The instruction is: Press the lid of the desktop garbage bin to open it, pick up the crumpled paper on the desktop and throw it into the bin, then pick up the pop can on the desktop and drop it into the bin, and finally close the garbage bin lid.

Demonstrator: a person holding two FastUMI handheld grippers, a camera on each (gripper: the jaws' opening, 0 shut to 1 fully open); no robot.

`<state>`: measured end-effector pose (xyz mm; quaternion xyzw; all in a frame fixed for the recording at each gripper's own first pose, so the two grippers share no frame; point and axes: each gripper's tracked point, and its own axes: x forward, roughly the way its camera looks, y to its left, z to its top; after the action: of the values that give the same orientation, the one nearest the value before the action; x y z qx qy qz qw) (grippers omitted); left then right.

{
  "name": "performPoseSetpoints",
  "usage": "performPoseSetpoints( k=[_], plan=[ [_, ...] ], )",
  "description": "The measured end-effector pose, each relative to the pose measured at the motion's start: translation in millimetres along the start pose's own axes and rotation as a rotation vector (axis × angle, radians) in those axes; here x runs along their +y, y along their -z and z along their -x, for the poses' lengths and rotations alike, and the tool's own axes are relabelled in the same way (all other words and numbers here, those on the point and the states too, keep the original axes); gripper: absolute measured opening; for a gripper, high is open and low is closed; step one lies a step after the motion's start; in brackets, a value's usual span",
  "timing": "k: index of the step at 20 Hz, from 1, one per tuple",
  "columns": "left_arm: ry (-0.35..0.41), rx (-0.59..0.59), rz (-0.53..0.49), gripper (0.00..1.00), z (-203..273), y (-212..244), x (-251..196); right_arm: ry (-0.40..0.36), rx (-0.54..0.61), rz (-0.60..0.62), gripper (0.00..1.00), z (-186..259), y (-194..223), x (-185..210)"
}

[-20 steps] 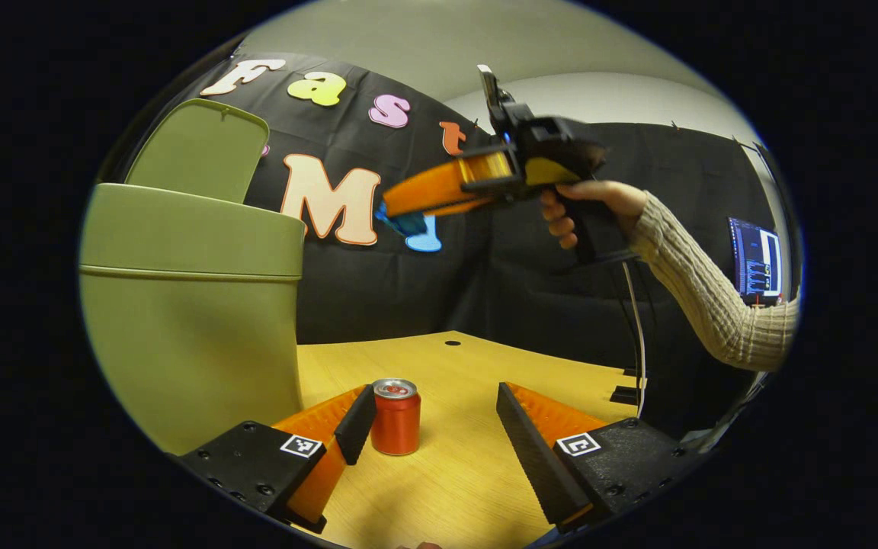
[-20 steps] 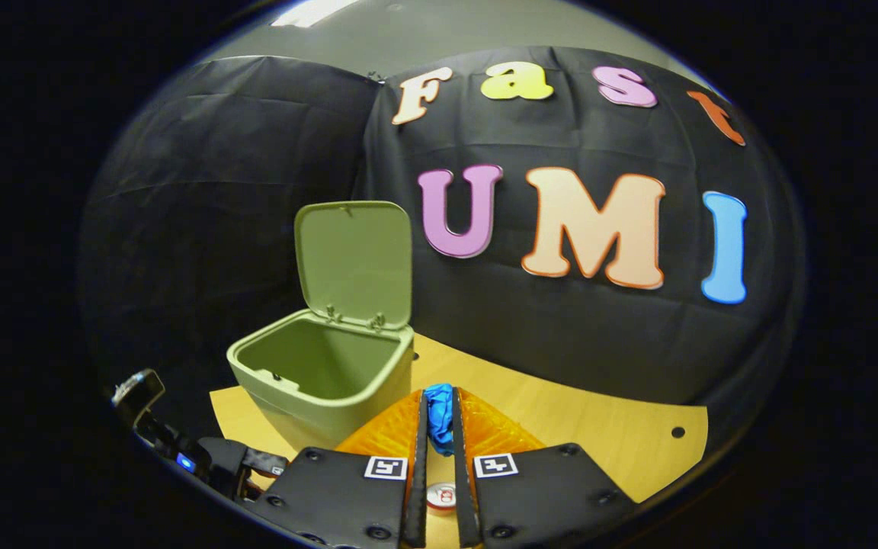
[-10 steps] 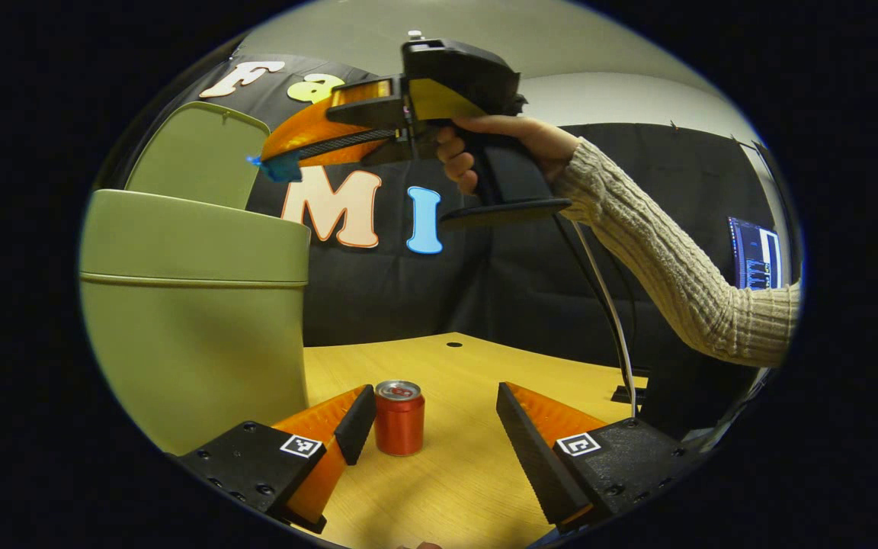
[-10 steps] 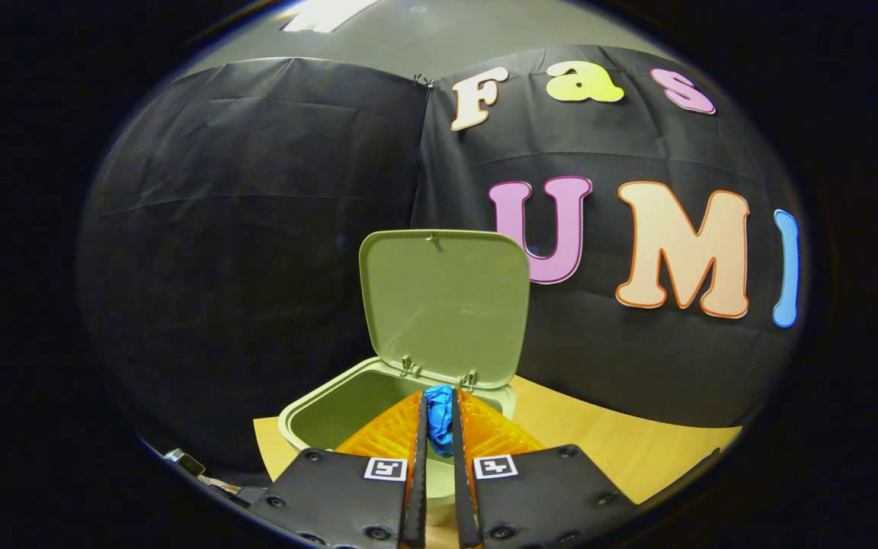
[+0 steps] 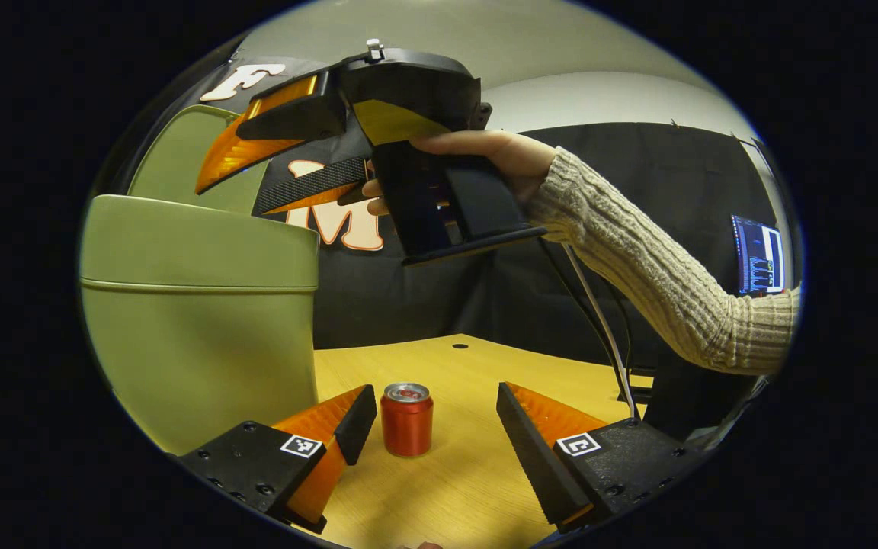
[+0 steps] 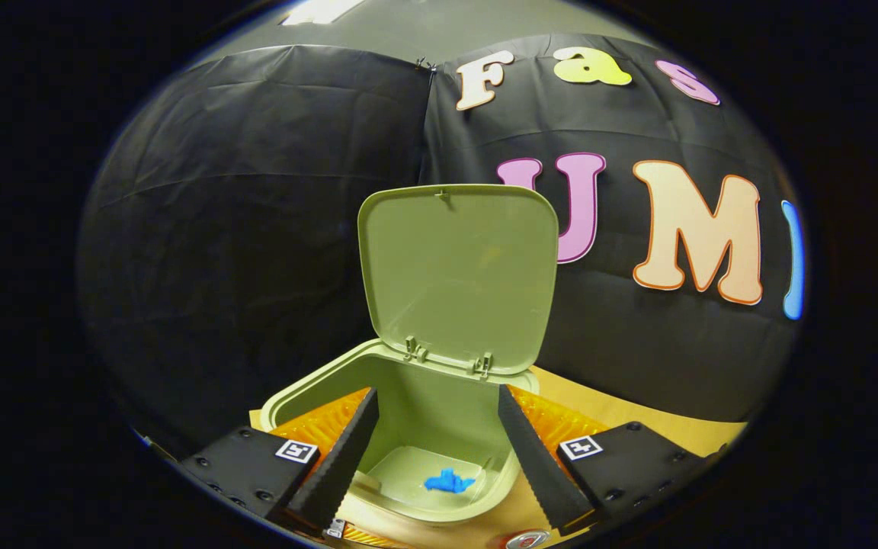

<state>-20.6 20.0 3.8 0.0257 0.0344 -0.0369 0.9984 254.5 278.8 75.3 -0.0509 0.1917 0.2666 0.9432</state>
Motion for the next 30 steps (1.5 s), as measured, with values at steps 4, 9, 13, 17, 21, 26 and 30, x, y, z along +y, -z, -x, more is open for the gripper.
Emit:
performPoseSetpoints(
  k=[4,9,13,17,21,26,30],
  plan=[
    [-0.004,0.010,-0.005,0.95,-4,0,1,0.039,-0.041,-0.007,0.99,30,-3,-20],
    [-0.010,0.029,-0.017,0.95,-4,3,3,0.131,-0.089,0.021,0.99,91,14,-60],
    [-0.029,0.061,-0.038,0.96,-8,14,9,0.202,-0.116,0.020,0.99,149,38,-84],
    [-0.046,0.100,-0.031,0.96,-22,25,16,0.285,-0.199,0.000,0.99,204,62,-106],
    [-0.064,0.147,-0.032,0.96,-38,36,22,0.319,-0.252,-0.024,0.99,237,99,-114],
    [-0.103,0.209,-0.039,0.96,-64,48,35,0.350,-0.265,-0.110,0.99,260,153,-129],
    [-0.124,0.268,-0.047,0.96,-79,66,37,0.382,-0.251,-0.157,0.99,267,191,-145]
  ],
)
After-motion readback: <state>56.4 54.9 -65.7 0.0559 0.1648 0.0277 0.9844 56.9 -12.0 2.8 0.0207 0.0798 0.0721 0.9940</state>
